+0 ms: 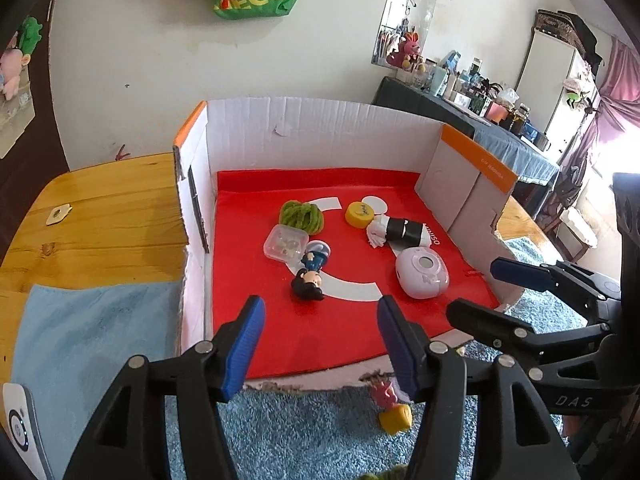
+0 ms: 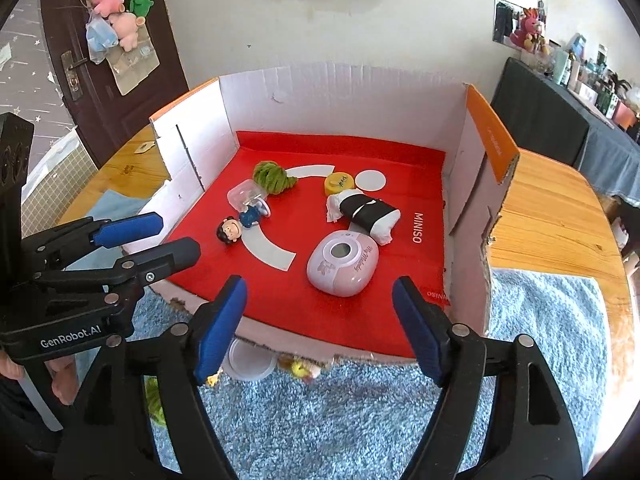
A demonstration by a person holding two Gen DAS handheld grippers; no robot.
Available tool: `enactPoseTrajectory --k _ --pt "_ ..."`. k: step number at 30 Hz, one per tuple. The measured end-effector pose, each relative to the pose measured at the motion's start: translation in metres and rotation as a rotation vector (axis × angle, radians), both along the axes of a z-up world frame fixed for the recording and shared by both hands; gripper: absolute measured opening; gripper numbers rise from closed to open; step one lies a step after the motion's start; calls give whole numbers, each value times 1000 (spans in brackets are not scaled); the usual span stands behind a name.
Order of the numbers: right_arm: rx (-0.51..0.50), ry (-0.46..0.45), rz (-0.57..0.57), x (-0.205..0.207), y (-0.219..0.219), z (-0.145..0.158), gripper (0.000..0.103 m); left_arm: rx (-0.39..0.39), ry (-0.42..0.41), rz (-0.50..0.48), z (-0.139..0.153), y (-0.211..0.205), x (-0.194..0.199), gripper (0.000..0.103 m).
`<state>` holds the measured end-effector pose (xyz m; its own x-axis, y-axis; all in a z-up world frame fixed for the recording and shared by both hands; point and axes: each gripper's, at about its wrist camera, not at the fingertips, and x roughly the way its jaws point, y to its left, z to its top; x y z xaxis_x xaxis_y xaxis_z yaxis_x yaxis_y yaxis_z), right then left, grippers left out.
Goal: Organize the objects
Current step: 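Withdraw both grippers out of the box toward the remaining items on the rug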
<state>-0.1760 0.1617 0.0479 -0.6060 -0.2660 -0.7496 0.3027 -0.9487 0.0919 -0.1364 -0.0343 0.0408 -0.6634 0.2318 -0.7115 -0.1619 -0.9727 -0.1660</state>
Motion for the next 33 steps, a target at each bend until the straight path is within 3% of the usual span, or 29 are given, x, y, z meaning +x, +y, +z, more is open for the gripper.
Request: enactPoseTrajectory --k 18,33 --pt "16 40 -5 33 1 5 85 -6 38 23 7 2 32 83" --pt "18 26 -15 54 9 -6 89 -10 41 32 5 4 45 89"
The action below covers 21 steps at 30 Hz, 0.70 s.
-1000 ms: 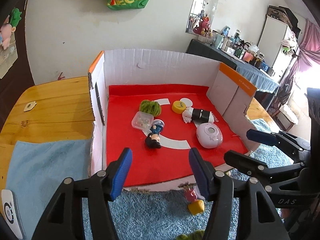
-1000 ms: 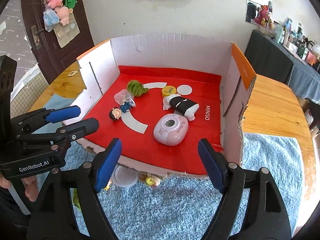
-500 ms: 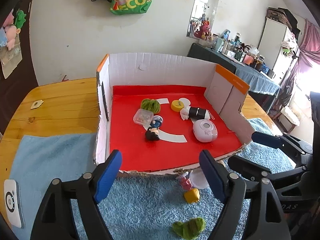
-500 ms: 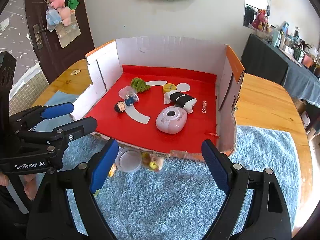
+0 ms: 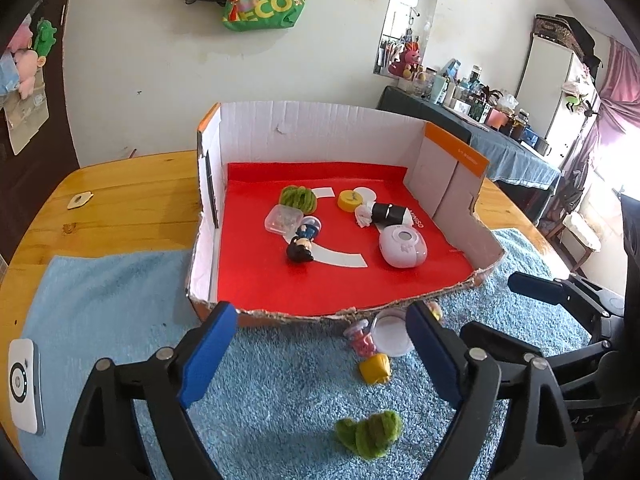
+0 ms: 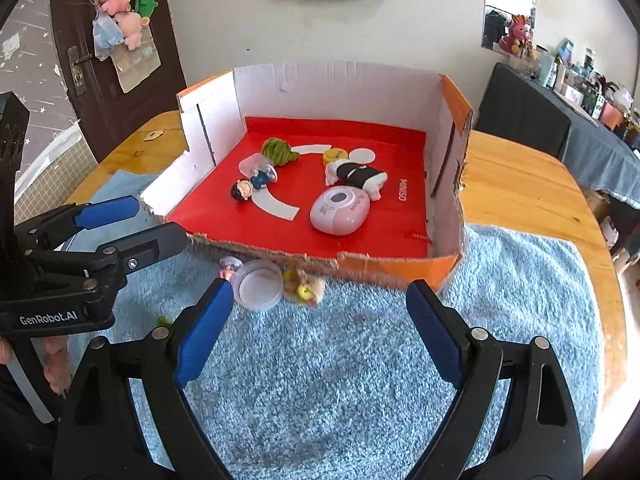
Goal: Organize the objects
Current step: 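Withdraw both grippers out of the box toward the remaining items on the rug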
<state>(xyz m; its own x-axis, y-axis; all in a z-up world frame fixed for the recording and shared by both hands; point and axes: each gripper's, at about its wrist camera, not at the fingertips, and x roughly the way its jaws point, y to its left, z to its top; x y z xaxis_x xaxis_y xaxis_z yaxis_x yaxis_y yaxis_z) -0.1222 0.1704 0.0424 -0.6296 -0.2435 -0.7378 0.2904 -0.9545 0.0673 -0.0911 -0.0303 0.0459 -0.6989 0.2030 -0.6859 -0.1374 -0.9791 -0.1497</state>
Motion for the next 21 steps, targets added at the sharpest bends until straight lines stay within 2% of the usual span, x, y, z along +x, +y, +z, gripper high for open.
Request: enactPoseTrajectory --k 21 --pt "3 -43 -14 17 7 -25 89 -6 -32 -17 -21 8 29 89"
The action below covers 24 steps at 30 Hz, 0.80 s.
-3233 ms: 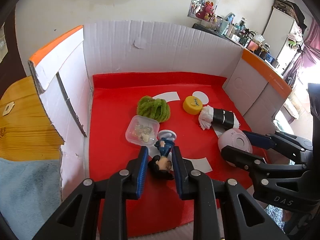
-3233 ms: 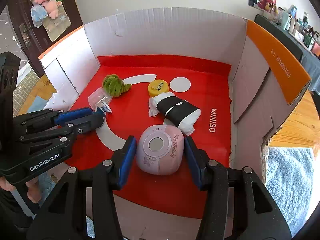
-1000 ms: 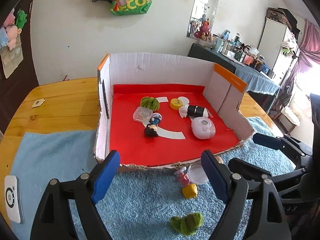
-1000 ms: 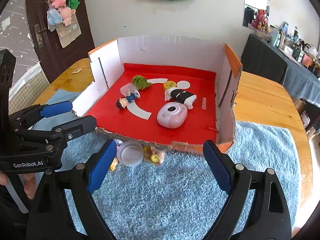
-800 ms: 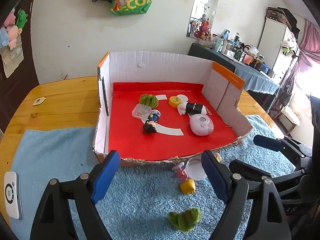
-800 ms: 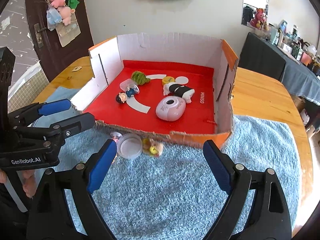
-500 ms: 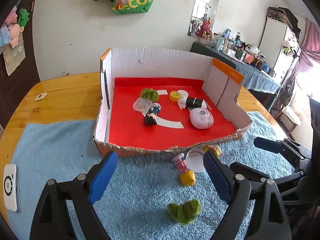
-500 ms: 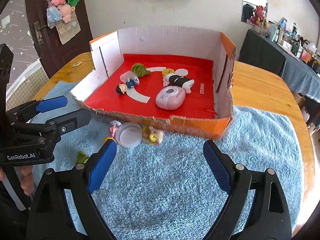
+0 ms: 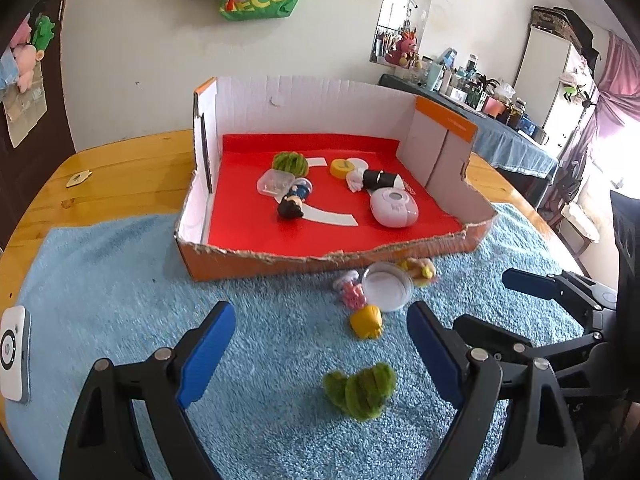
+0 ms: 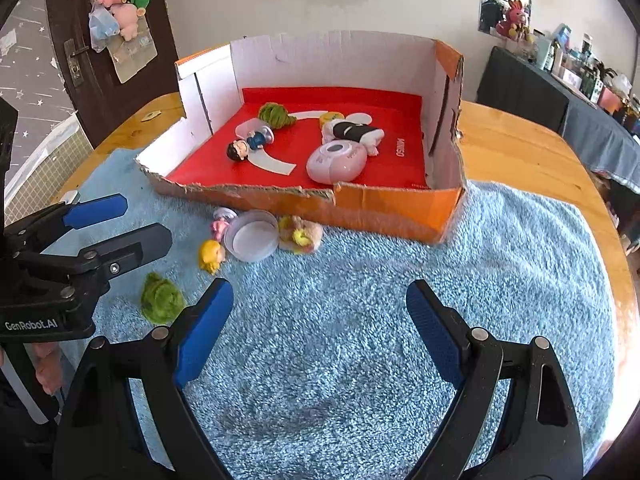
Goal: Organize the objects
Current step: 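Withdraw both grippers out of the box toward the remaining items on the rug, then grasp the green crocheted piece with the left gripper while the right gripper grasps the small doll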
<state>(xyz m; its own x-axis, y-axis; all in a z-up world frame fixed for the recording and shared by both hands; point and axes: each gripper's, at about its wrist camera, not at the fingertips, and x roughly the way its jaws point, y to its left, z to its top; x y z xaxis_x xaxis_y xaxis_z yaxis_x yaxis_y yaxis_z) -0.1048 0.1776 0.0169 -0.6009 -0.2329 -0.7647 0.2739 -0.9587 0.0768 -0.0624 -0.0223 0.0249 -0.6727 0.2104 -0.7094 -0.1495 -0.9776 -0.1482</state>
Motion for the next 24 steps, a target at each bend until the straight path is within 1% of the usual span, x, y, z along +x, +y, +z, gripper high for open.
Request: enactPoseTrajectory --k 9,18,24 --pt "0 -19 -18 -3 7 -8 89 2 -17 -21 -9 2 10 89" --pt "9 -33 -32 -16 12 -11 89 11 -29 -61 -16 5 19 89" --pt "21 -36 -22 -29 7 -14 89 -1 -34 -90 -22 9 23 82"
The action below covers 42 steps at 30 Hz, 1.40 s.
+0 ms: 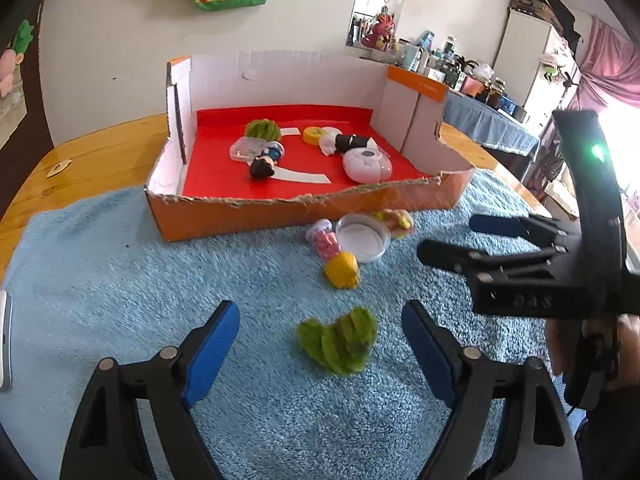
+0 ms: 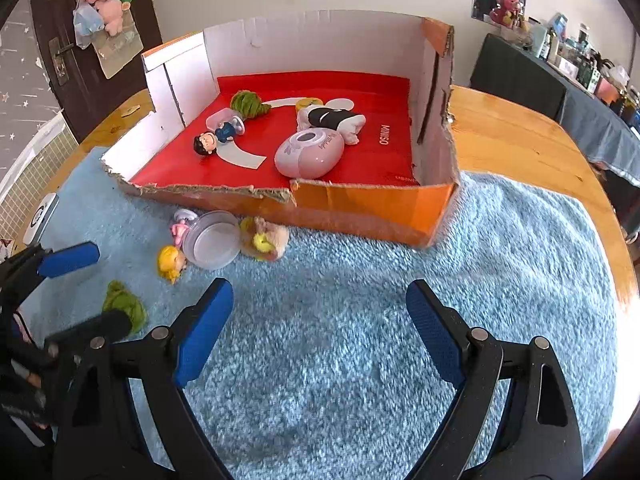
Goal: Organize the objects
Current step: 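Grasp the green crocheted piece with the left gripper while the right gripper grasps the small doll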
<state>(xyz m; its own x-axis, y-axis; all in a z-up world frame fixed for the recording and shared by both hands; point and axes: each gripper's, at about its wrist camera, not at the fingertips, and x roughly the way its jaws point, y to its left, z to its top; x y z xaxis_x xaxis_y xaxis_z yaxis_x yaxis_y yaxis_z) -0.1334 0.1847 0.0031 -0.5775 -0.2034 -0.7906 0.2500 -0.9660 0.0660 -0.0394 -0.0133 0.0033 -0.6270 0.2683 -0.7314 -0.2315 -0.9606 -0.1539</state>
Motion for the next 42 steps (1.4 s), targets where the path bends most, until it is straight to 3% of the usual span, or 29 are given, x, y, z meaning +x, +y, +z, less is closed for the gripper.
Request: enactPoseTrajectory --k 7,18,25,27,30,42 --pt "-6 -4 4 -11 -4 -3 86 -5 -17 12 -8 -5 -2 72" --pt "-37 -3 22 -20 -15 -5 53 10 -6 -5 -8 -8 -1 53" --pt "-50 -2 60 -21 -27 -4 43 12 -7 -30 -9 -2 1 45" --pt "-55 -4 70 -23 -30 -5 32 12 -7 -30 -10 -2 2 44" --pt "-52 -2 76 -23 -33 -6 25 15 -7 -36 -10 -1 3 40" --pt "-78 -4 95 -10 -28 -4 22 15 2 -34 -8 1 8 38"
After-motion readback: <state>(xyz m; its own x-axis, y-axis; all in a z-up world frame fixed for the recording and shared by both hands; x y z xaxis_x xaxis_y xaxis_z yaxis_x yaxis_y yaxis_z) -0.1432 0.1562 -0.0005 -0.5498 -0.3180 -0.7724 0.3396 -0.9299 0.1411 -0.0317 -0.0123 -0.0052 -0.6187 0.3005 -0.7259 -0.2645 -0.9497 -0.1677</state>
